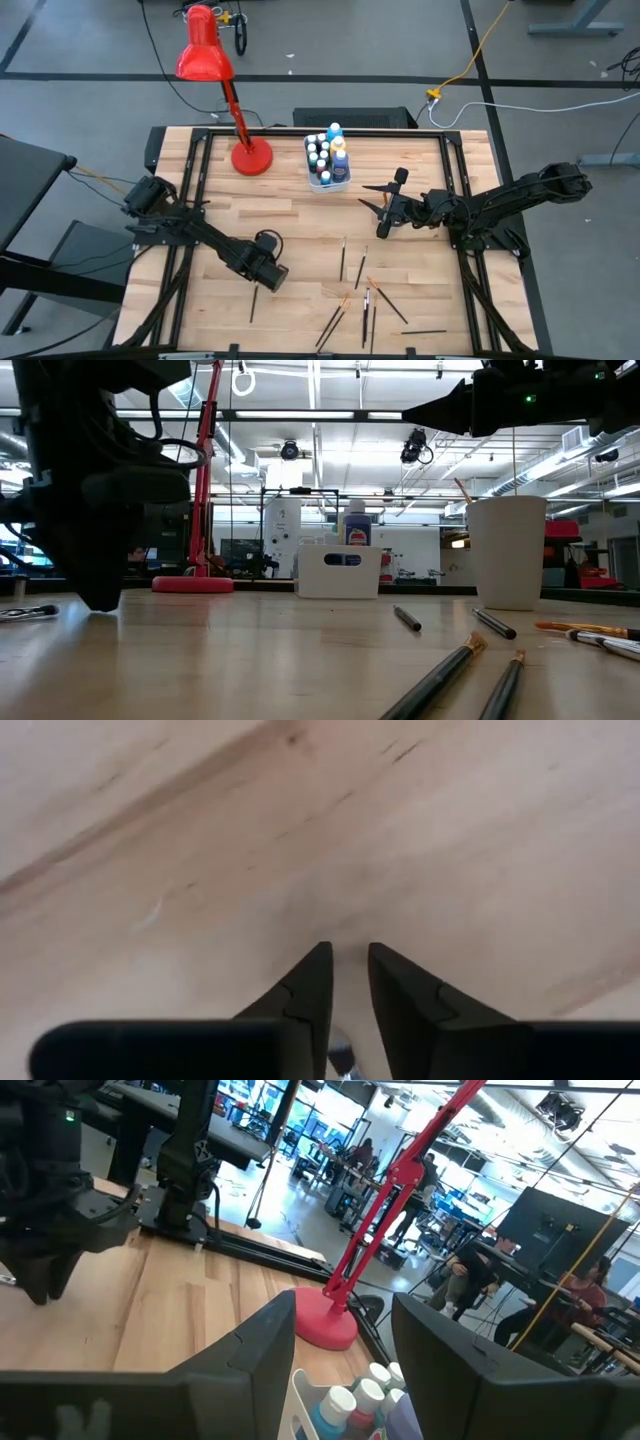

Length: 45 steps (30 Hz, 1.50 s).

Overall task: Pick & Place Paint Supplies
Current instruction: Put the silver paint brush into the gray cup

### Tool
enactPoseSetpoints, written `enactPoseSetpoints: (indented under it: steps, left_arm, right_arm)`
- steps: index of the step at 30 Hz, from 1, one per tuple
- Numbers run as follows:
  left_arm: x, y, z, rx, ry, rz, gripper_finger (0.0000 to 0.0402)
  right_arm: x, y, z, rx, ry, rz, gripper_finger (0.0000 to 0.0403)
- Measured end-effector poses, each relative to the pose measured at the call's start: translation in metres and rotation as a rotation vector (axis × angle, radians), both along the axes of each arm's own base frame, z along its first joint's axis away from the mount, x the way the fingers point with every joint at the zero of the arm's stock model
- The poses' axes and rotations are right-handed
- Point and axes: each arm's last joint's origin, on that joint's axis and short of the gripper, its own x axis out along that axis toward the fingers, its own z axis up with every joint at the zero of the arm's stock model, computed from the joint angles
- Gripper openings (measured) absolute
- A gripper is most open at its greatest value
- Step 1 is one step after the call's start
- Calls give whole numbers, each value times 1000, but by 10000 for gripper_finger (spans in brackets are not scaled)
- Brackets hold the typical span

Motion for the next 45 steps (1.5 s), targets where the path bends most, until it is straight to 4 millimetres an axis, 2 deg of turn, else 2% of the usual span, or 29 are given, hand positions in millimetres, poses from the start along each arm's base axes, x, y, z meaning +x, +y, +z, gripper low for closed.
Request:
enactPoseSetpoints:
  steps: [3, 16, 23, 31, 39, 45]
  left_arm:
    - [0, 1, 0, -12, 18, -20, 88]
    - [-2, -3, 1, -145, 78, 102, 152]
    - [-7, -11, 1, -197, 99, 137, 161]
    - [-8, -13, 1, -180, 87, 150, 115]
    - [-6, -12, 1, -133, 51, 115, 15]
    - [-1, -9, 2, -43, -48, 88, 13]
  right_arm:
    - [0, 0, 0, 0, 0, 0, 169]
    - [0, 0, 0, 0, 0, 0, 169]
    - [0, 0, 0, 0, 0, 0, 169]
    - [0, 0, 0, 0, 0, 0, 169]
    - [0, 0, 0, 8, -2, 1, 169]
    - [0, 0, 0, 11, -3, 1, 169]
